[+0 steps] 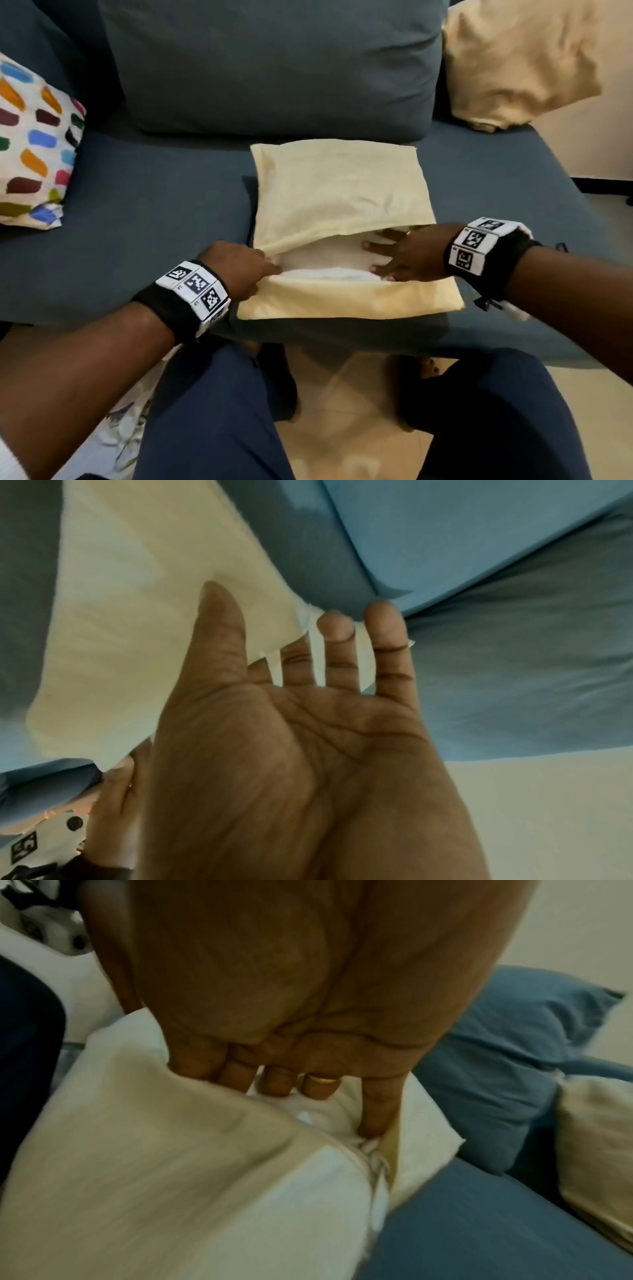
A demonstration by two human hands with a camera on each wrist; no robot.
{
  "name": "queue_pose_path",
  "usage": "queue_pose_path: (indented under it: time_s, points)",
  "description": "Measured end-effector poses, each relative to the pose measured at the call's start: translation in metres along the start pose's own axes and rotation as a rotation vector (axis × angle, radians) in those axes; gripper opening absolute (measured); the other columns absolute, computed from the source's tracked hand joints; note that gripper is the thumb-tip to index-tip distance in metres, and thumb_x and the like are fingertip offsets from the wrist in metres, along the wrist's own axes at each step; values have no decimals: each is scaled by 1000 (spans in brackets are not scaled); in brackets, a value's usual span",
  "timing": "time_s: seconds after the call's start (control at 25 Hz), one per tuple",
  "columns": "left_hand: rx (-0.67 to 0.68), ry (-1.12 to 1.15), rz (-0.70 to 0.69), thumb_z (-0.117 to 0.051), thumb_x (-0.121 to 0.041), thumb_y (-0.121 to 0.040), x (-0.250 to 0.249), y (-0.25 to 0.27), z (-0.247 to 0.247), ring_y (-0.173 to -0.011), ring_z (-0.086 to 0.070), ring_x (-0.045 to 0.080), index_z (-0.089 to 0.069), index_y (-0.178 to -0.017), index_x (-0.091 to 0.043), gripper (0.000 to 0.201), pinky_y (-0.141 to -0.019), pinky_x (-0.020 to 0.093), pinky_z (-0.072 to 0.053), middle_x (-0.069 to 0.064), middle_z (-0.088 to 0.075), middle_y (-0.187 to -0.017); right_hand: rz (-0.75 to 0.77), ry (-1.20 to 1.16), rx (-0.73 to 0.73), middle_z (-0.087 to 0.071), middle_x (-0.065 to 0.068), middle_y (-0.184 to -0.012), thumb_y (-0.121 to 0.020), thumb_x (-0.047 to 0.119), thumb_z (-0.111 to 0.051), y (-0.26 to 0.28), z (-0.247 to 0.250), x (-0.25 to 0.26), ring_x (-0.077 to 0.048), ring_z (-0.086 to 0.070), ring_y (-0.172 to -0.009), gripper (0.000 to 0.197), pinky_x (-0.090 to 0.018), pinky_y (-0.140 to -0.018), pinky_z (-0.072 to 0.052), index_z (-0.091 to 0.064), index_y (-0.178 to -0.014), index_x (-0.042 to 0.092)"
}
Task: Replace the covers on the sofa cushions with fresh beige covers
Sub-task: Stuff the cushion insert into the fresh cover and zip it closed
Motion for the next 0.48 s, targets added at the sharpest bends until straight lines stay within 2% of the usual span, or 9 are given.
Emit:
queue_pose_path:
  time_s: [0.04,0.08,0.12,0.16,0.2,0.24,0.32,0.4,0.48]
  points:
    - [13,-17,6,-54,-35,-96,-1,-3,6,-117,-60,25,-44,-139,-41,44,-85,41,-50,-5,-57,-132,-36,-77,15,3,3,-168,-105,52,-23,10,-3,-8,-28,-16,-152,53,-43,-119,-25,-30,-154,34]
    - [34,-39,17,-54,-32,-96,0,-5,8,-117,-60,25,-52,-134,-38,39,-85,41,-50,-4,-58,-131,-72,-154,-15,-14,0,-166,-103,56,-27,19,-2,-16,-29,-37,-143,55,-40,-113,-35,-40,-150,32]
    - [58,-53,32,-55,-28,-95,2,-6,5,-117,-60,24,-54,-131,-36,37,-85,41,-49,-5,-58,-131,-101,-192,-71,-37,-2,-158,-101,60,-31,28,1,-21,-28,-54,-126,55,-37,-104,-44,-51,-143,31]
    - [79,-53,44,-55,-26,-94,3,-8,3,-119,-60,24,-53,-132,-36,39,-86,40,-49,-6,-57,-133,-138,-227,-134,-58,-2,-139,-98,62,-36,37,2,-29,-25,-62,-109,52,-35,-93,-49,-60,-131,30]
    - [97,-21,47,-54,-26,-95,7,-6,-1,-121,-58,23,-50,-134,-38,42,-90,39,-50,-6,-55,-136,-178,-256,-172,-66,0,-120,-97,62,-42,45,2,-36,-23,-63,-97,48,-32,-83,-50,-64,-122,28]
    - [111,45,50,-53,-28,-96,12,-5,-4,-125,-55,22,-46,-138,-38,44,-96,39,-49,-7,-52,-140,-214,-318,-195,-67,1,-113,-97,57,-47,52,0,-42,-23,-62,-95,42,-31,-79,-47,-65,-119,27]
    - [117,172,73,-52,-36,-99,22,-2,3,-131,-50,21,-42,-143,-36,45,-104,38,-43,-5,-48,-146,-261,-530,-249,-68,5,-119,-98,43,-57,66,-5,-51,-22,-62,-105,32,-31,-88,-47,-65,-124,28]
    - [114,193,122,-51,-40,-99,34,0,21,-129,-51,22,-46,-141,-35,42,-104,34,-42,-3,-50,-145,-323,-953,-484,-71,5,-114,-96,22,-62,85,-13,-72,-22,-66,-104,25,-36,-91,-53,-71,-118,26]
    - [77,108,178,-50,-35,-99,35,2,48,-121,-56,24,-54,-131,-37,33,-97,35,-46,-1,-56,-138,-516,-1253,-793,-75,-3,-95,-90,6,-60,104,-33,-96,-26,-71,-89,22,-45,-79,-60,-75,-99,19]
Point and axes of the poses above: each hand's wrist, its own y-axis away from the middle knuckle, its own z-axis out of the back of the hand, x = y × z, the point moved 8 cm from there along -y, towards the middle knuckle
